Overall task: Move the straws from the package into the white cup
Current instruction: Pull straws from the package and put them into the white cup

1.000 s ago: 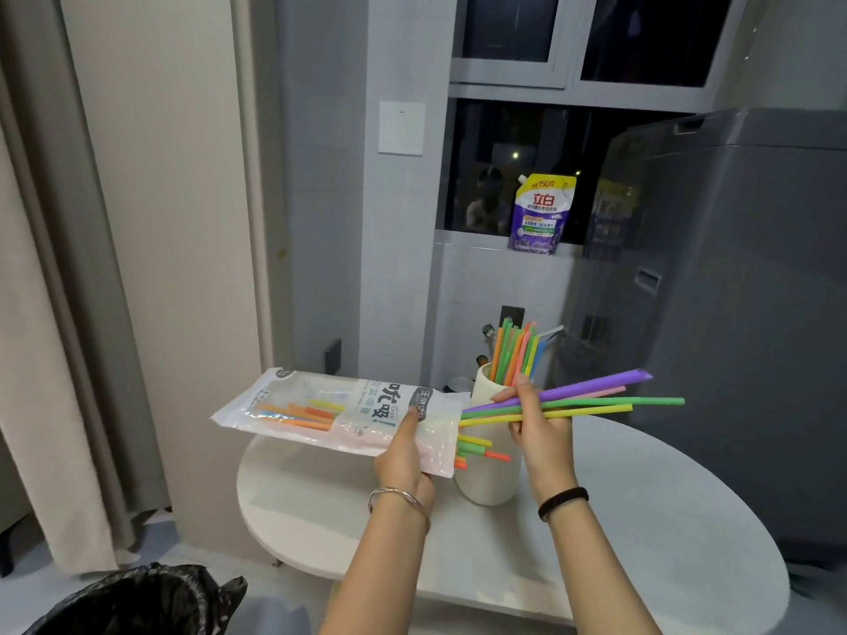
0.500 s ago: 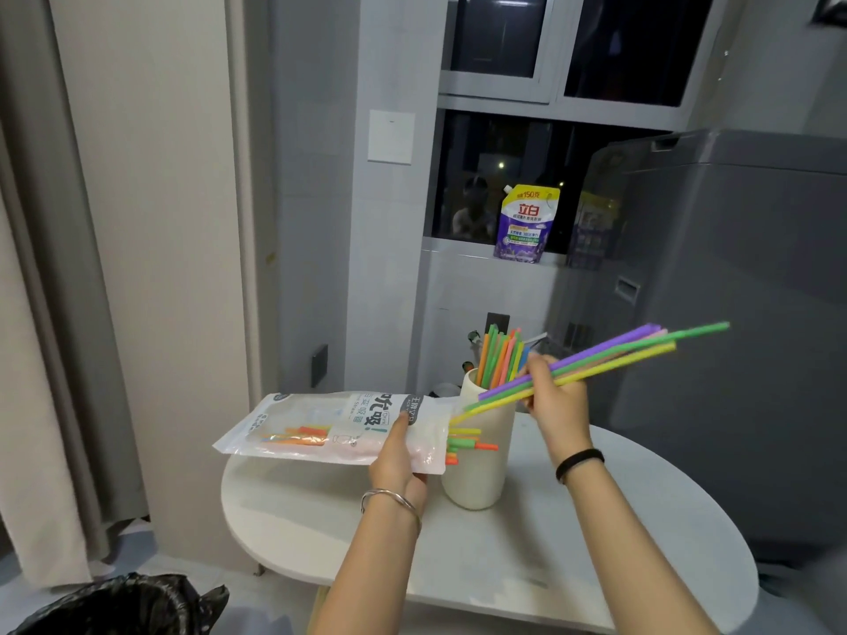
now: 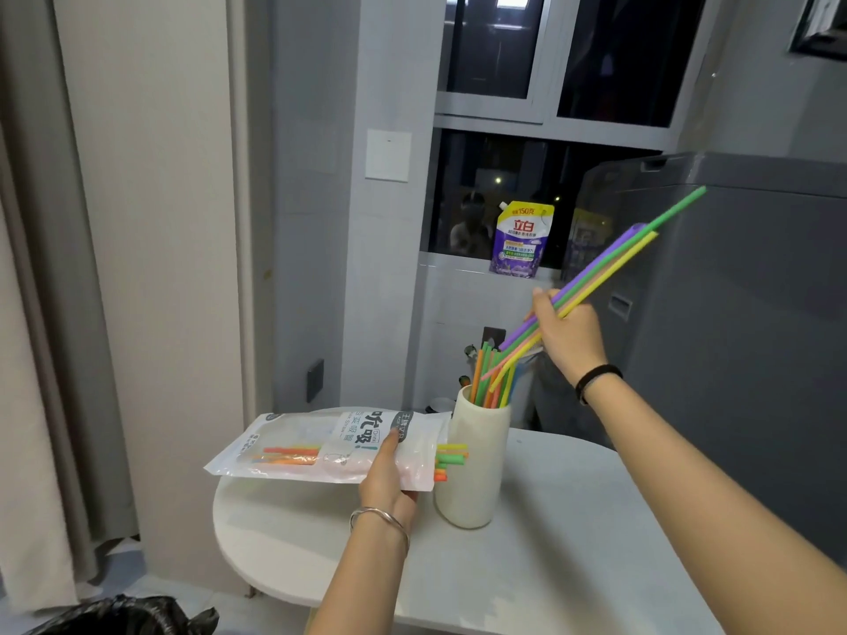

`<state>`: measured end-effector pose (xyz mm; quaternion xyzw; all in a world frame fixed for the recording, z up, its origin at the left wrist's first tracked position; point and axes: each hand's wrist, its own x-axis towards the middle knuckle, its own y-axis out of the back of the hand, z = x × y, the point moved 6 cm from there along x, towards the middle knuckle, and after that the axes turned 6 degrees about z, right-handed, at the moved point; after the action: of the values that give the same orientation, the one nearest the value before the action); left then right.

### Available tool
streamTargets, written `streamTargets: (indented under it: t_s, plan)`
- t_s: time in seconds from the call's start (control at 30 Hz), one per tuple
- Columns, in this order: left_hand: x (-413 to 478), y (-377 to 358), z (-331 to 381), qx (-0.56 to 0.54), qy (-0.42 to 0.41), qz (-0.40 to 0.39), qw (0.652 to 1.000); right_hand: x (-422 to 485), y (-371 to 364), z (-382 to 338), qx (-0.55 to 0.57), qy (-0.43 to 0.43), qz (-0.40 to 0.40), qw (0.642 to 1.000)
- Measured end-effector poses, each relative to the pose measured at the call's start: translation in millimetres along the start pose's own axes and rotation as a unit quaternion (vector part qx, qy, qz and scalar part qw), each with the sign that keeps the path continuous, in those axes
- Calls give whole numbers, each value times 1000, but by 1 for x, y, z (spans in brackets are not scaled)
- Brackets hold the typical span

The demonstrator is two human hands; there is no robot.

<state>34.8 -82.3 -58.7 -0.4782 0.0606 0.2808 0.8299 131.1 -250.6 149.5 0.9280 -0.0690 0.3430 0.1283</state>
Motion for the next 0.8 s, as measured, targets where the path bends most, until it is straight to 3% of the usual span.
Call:
streamTargets:
  t_s: [0.23,0.33,0.67,0.8]
  plan:
    - [3,0,2,-5,-4,3,1000,-8,-41,38,-177,-31,-141,974]
    - [1,2,6,-25,-19,18,999,-9,-47,50,-151,-48,-165,974]
    - [2,1,7,-23,-17,14,999,-10,-46,47,-87,27,-135,987]
    - [-2,1,7,-33,-23,27,999,-26,-58,52,-206,60,-248,945]
